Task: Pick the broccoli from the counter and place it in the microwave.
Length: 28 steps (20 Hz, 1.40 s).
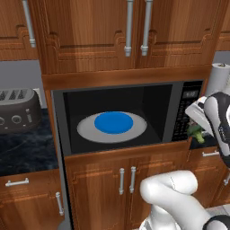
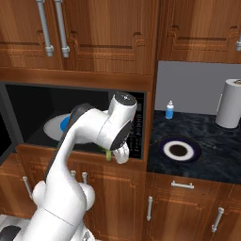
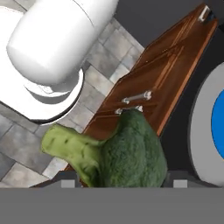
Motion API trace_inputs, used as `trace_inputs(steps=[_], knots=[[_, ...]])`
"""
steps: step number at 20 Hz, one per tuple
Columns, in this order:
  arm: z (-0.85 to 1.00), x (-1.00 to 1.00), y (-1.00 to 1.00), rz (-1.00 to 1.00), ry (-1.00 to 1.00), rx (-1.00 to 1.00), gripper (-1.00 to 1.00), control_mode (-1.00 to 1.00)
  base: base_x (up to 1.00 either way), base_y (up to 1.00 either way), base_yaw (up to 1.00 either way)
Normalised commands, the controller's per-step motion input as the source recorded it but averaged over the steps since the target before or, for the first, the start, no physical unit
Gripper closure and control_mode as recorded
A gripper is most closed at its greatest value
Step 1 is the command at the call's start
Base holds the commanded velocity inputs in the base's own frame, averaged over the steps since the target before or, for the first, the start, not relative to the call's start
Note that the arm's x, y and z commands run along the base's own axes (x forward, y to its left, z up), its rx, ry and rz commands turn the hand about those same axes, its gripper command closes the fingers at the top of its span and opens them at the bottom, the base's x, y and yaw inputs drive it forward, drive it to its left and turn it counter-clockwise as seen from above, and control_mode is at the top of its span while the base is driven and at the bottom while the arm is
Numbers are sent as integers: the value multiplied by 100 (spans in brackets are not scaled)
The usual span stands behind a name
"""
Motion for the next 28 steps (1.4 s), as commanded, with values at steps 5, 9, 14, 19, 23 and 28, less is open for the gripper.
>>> trace_inputs(steps=[5, 9, 14, 19, 23, 28], knots=[[23, -23, 100, -39, 1, 19, 100, -100, 0, 0, 0], [14, -30, 95, -47, 8, 27, 100, -100, 0, 0, 0], [0, -5, 91, -49, 4, 33, 100, -100, 0, 0, 0], [-30, 19, 81, -51, 0, 38, 100, -100, 0, 0, 0], [-36, 38, 78, -53, 0, 30, 100, -100, 0, 0, 0], [-18, 22, 77, -52, 0, 20, 100, -100, 0, 0, 0]])
